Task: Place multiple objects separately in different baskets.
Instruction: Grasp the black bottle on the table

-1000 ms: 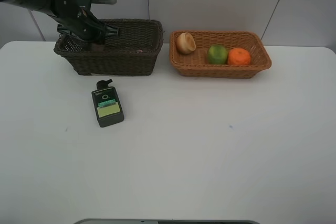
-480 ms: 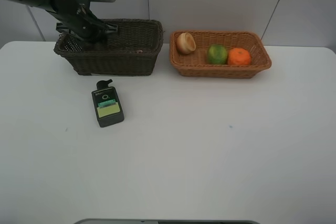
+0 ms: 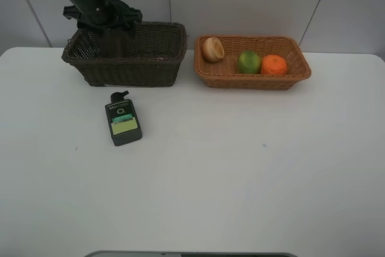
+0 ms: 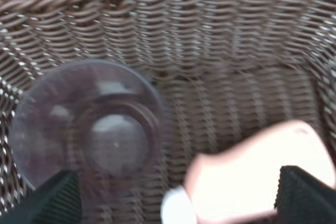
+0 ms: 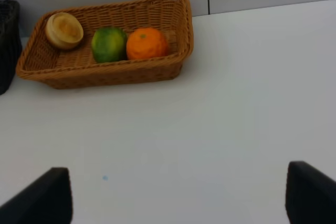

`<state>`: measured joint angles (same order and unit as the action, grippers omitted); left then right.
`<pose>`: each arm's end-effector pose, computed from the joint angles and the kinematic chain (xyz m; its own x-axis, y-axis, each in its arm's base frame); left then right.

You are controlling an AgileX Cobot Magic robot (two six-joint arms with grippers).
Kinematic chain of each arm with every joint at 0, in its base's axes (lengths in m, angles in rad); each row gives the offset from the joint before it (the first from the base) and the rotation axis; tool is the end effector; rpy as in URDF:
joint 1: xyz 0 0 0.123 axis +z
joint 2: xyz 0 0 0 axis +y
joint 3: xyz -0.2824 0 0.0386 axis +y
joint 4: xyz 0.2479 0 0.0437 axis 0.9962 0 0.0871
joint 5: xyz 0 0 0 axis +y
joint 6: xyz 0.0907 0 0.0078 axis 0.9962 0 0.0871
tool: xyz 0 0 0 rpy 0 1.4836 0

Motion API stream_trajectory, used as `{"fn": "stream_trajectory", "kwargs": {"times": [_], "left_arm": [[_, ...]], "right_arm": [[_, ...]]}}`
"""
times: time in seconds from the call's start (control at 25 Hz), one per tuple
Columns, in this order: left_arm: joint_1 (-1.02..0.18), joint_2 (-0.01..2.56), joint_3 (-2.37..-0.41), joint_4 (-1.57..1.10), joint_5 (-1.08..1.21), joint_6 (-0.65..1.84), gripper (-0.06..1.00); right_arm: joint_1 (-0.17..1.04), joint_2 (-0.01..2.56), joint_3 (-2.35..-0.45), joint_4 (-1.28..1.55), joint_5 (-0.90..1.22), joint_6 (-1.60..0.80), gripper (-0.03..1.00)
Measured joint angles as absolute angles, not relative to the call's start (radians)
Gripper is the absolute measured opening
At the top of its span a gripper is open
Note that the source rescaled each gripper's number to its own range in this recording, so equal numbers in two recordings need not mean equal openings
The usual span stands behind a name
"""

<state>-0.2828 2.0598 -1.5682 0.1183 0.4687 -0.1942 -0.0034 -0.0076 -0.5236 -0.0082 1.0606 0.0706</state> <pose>0.4473 -0.1249 0.2061 -0.7530 0.1268 -0.6457 0.1798 0.9836 -0.0164 -0.0089 -0.0006 0.2836 -0.4263 0.0680 -0.9020 0.0383 0.9976 0.0571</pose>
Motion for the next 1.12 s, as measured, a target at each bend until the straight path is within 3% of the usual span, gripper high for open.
{"fn": "stream_trajectory", "kwargs": {"times": [0.36, 0.76, 1.12], "left_arm": [[-0.375, 1.927, -1.571, 0.109, 0.683, -0.342, 0.96], [-0.481, 1.894, -1.505, 0.234, 0.984, -0.764, 0.96], [-0.546, 1.894, -1.34, 0.153, 0.904, -0.868, 0.96]], "right_arm": [[-0.003, -0.008, -0.524, -0.008, 1.061, 0.071, 0.84], [-0.003, -0.008, -0.524, -0.008, 1.061, 0.071, 0.84], [-0.003, -0.008, -0.524, -0.008, 1.061, 0.071, 0.84]]}}
